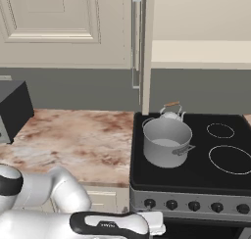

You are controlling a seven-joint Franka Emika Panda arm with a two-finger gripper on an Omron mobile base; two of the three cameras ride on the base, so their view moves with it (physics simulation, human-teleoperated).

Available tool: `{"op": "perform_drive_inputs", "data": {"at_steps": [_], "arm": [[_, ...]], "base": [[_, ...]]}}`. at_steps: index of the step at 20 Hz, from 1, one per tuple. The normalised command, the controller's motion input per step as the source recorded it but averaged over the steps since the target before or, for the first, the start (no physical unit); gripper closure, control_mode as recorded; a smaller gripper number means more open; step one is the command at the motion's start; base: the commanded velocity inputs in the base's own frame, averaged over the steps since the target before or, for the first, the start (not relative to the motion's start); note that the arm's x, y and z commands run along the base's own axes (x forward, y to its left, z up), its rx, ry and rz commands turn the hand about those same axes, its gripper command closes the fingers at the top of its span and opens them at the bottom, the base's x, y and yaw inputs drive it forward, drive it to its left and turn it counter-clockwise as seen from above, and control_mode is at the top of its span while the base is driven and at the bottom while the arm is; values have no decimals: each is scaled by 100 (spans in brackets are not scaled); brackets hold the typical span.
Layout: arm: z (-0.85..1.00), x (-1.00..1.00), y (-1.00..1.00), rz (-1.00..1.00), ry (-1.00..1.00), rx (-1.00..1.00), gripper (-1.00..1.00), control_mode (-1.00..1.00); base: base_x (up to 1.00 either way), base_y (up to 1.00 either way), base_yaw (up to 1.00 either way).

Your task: Pick the kettle from the cabinet and place it on a stove burner. Then pick the pot from the counter and place it on another stove burner. Finally, turn both burners on.

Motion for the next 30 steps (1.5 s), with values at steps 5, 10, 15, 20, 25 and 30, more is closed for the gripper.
{"op": "perform_drive_inputs", "data": {"at_steps": [5,10,15,20,25,30], "arm": [[-8,18,0,0,-9,0,-100,-100],[-6,21,-3,0,-2,0,-100,-100],[-13,14,-10,0,0,0,-100,-100],[-12,13,-7,0,0,0,-100,-100],[-23,4,-8,0,-1,1,-100,-100],[-24,4,-9,0,-2,1,-100,-100]], "base": [[0,0,0],[0,0,0],[0,0,0],[0,0,0],[0,0,0],[0,0,0]]}}
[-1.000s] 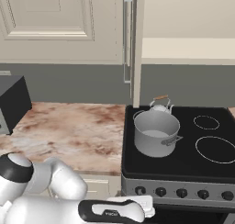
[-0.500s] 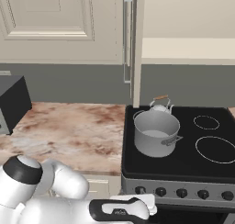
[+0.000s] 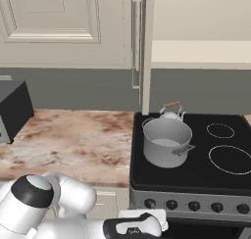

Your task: Pick the kettle from the cabinet and place it on a stove burner. Then pick the pot from the counter and place it on another stove burner. Finally, turn both burners on.

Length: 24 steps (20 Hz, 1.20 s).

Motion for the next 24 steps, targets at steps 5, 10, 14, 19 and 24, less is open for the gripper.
{"op": "perform_drive_inputs", "data": {"at_steps": [5,10,14,19,24], "arm": [[-8,12,-6,0,-1,2,-100,-100],[-10,16,-5,0,0,2,-100,-100],[-14,15,-1,0,-1,1,-100,-100],[-19,16,-3,0,-2,1,-100,-100],[-20,9,-20,0,-5,2,-100,-100]], "base": [[0,0,0],[0,0,0],[0,0,0],[0,0,0],[0,0,0]]}}
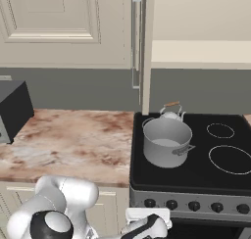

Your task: Pick the kettle from the cabinet and place it on a stove burner. Then pick the pot from the counter and place it on another stove burner. Finally, turn both burners on.

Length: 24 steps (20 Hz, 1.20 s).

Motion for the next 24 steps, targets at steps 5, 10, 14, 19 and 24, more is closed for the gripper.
{"op": "perform_drive_inputs", "data": {"at_steps": [5,10,14,19,24], "arm": [[-22,8,-19,0,-4,2,-100,-100],[-24,13,-8,0,-3,1,-100,-100],[-12,14,-3,0,-4,2,-100,-100],[-1,10,0,0,-6,1,-100,-100],[0,2,0,0,-4,0,-100,-100]], "base": [[0,0,0],[0,0,0],[0,0,0],[0,0,0],[0,0,0]]}}
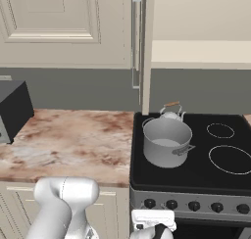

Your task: Pick the kettle from the cabinet and place it on a stove burner. Then pick the pot from the counter and place it on another stove burner. Finally, turn both burners on.

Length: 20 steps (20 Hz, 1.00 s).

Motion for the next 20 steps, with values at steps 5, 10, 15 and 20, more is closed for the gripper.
{"op": "perform_drive_inputs", "data": {"at_steps": [5,10,15,20], "arm": [[0,2,1,0,-2,0,-100,-100],[0,7,5,0,-3,0,100,-100],[0,13,12,0,-2,0,100,-100],[0,5,10,0,-1,0,100,-100]], "base": [[0,0,0],[0,0,0],[0,0,0],[0,0,0]]}}
